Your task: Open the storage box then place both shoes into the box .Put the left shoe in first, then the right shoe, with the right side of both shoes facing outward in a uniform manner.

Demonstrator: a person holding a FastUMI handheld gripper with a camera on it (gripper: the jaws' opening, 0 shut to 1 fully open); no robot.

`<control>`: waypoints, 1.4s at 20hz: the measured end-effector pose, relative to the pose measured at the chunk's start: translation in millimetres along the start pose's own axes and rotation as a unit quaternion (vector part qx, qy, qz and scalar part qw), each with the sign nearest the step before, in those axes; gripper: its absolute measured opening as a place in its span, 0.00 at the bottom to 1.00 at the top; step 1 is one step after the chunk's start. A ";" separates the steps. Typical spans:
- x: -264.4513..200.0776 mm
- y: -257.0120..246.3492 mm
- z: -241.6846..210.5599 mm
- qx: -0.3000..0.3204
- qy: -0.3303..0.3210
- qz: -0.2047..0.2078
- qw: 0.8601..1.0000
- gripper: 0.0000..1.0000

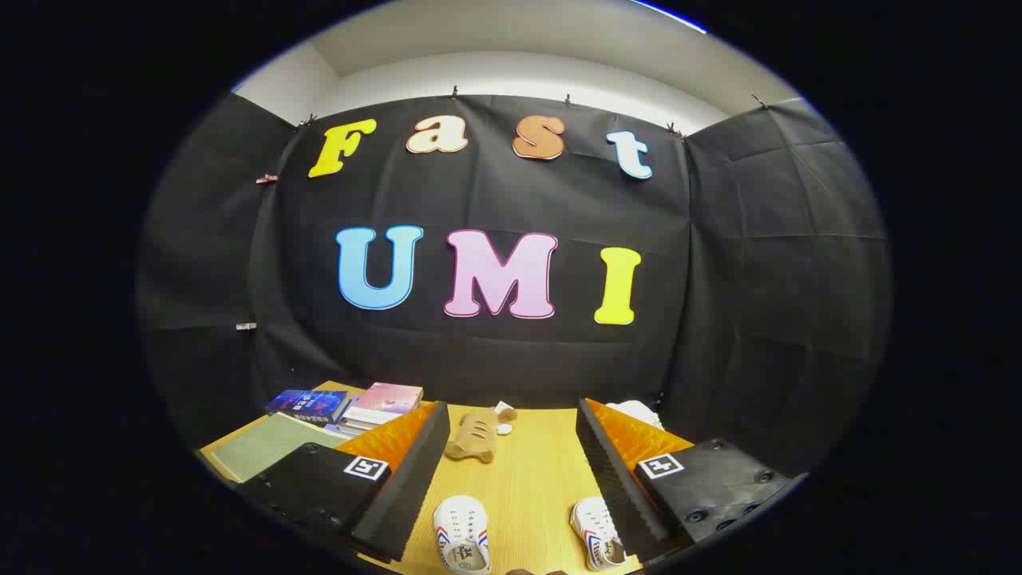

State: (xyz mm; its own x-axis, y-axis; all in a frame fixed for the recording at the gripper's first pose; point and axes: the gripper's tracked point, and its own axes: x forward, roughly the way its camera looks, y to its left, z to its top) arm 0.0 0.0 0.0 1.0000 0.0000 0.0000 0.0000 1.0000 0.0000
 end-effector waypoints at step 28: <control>31.1 4.5 -27.2 0.022 0.038 0.013 0.999 0.97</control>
State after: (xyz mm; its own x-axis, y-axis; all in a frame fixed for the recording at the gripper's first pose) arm 31.1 4.5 -27.2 0.9968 0.0275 -0.0745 -0.0241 0.9987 0.0458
